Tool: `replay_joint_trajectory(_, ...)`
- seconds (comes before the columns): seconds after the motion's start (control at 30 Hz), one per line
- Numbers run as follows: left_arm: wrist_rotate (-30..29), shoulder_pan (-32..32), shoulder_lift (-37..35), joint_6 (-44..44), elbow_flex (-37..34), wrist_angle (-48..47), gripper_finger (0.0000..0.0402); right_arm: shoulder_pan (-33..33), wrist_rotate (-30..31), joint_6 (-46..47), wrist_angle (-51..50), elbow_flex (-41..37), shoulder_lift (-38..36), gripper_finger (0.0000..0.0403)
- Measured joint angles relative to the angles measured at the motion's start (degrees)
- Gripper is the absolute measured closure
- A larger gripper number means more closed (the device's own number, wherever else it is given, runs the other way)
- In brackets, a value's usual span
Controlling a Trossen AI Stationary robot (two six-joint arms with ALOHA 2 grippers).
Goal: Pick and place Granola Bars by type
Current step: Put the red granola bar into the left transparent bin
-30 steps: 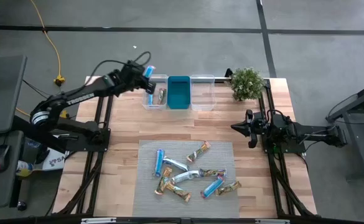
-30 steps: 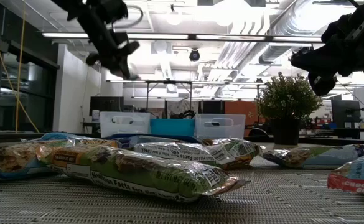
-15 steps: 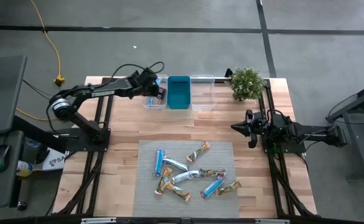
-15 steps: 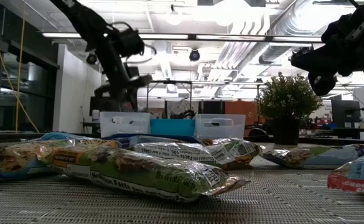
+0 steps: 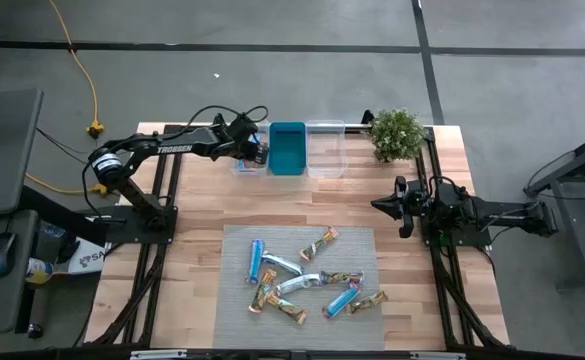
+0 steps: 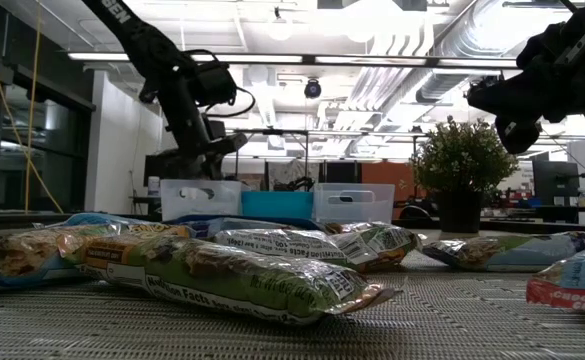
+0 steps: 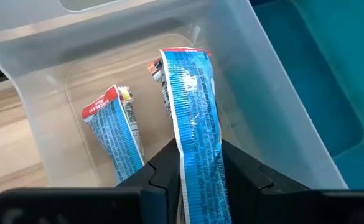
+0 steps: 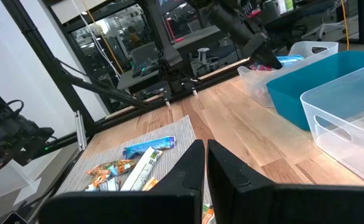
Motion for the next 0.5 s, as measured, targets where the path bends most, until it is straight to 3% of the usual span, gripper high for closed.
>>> replay_joint_trajectory(0.5, 0.6, 0.0, 0.0, 3.3, 0.0, 1.7, 0.0262, 0.0, 0.0, 0.0, 0.0, 0.0, 0.0, 0.0402)
